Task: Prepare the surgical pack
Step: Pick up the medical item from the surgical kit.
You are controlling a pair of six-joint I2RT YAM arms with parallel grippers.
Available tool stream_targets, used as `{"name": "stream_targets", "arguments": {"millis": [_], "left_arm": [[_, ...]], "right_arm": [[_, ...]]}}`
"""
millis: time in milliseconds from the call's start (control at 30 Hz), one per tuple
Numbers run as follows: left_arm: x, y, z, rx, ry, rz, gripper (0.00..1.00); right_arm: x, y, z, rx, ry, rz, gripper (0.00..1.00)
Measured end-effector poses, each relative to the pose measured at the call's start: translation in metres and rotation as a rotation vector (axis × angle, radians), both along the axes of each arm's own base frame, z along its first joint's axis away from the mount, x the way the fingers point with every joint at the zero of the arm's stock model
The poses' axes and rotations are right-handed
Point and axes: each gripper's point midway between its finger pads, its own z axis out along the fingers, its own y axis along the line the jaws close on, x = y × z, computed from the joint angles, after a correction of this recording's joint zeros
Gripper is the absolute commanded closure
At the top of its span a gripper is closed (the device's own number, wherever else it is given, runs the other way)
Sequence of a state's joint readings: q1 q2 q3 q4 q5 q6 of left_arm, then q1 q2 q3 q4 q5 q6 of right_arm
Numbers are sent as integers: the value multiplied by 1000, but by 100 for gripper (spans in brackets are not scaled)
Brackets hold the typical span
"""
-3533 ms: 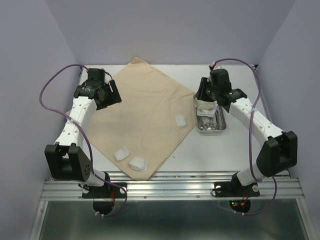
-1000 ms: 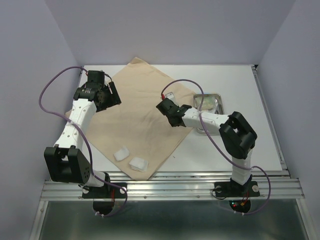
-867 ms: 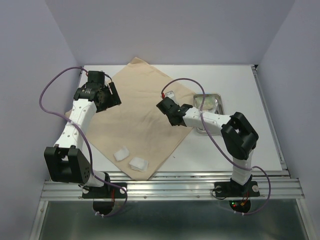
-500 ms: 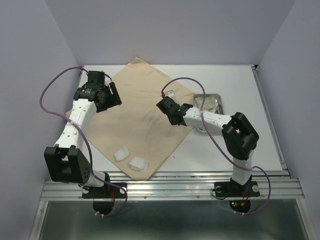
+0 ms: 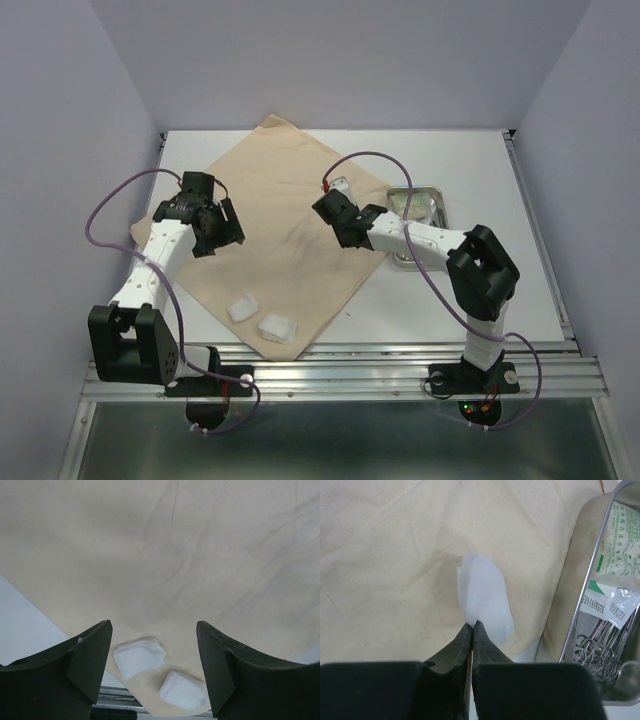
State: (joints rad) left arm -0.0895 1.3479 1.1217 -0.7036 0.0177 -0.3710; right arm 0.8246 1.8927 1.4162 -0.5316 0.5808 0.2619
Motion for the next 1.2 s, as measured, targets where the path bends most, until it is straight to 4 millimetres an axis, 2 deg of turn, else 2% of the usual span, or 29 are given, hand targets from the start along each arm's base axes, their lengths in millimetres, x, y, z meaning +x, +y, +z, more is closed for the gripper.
{"name": "stream_targets", "arguments": {"millis": [33, 100, 133, 167, 233, 333, 367, 533, 700, 833, 967, 1033, 1100, 1200], "left_arm": [[-8, 0, -4, -2, 18, 6, 21], [-25, 1, -14, -7, 46, 20, 21], [-29, 2, -15, -10, 49, 25, 21], [-32, 2, -15, -12, 48, 29, 21], [-33, 1, -12, -17, 38, 38, 21], [-31, 1, -10, -23, 27, 47, 21], [-31, 1, -10, -24, 26, 48, 21], [-23, 2, 3, -21, -8, 55, 20], [-16, 5, 19, -3, -40, 67, 20], [-10, 12, 41, 20, -79, 88, 20], [-4, 20, 66, 44, -125, 116, 20], [-2, 25, 77, 54, -146, 133, 20], [0, 30, 91, 63, -170, 150, 20], [1, 36, 109, 74, -202, 173, 20]], "right_arm": [[0, 1, 0, 3, 3, 2, 97], [-1, 3, -1, 14, 11, 6, 84], [-2, 4, -2, 19, 18, 11, 82], [-3, 6, -3, 29, 23, 13, 80], [-5, 10, -8, 47, 42, 23, 66], [-8, 17, -21, 58, 83, 36, 61], [-9, 18, -25, 57, 93, 38, 55], [-10, 28, -36, 77, 135, 56, 54], [-8, 39, -26, 121, 133, 74, 47], [-13, 50, -13, 186, 142, 98, 43], [-28, 80, 5, 294, 159, 163, 41], [-46, 108, 12, 354, 181, 236, 41], [-72, 141, 13, 409, 224, 331, 37], [-104, 177, 7, 468, 294, 448, 34]]}}
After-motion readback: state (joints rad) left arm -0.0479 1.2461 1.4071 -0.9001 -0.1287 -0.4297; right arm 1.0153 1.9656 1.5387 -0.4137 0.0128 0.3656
